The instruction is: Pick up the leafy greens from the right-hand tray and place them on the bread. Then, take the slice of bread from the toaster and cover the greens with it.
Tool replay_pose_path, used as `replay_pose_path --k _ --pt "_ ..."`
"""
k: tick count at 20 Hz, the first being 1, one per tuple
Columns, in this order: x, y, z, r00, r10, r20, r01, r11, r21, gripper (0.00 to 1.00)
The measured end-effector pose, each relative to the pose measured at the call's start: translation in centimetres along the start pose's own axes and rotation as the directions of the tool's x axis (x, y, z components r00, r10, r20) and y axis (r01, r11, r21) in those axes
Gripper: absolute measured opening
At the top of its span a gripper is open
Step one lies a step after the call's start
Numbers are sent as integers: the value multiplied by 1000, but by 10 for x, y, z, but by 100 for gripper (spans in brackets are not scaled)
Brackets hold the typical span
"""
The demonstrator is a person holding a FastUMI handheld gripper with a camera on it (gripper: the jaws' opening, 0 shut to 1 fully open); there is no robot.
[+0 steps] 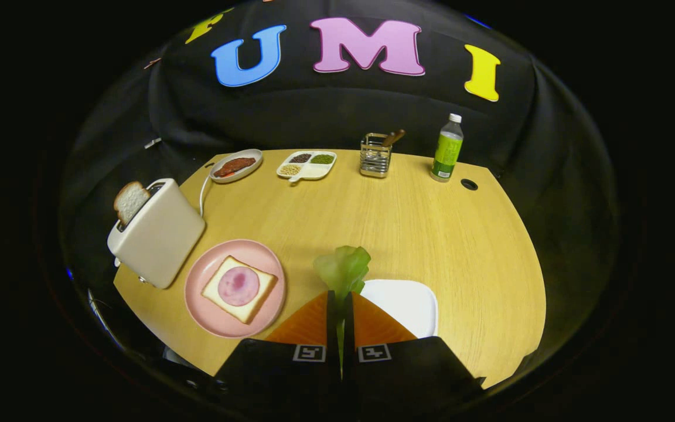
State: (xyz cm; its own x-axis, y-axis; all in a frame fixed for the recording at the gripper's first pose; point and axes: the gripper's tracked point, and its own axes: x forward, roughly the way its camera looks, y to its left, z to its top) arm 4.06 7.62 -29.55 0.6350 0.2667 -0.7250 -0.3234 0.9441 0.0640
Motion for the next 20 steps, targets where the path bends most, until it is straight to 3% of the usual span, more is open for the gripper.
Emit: replay_pose_path --k 9,20 --pt "12 102 15 991 130 2 -130 990 -53 6" --pt "45 150 -3 989 123 -76 -132 984 -122 11"
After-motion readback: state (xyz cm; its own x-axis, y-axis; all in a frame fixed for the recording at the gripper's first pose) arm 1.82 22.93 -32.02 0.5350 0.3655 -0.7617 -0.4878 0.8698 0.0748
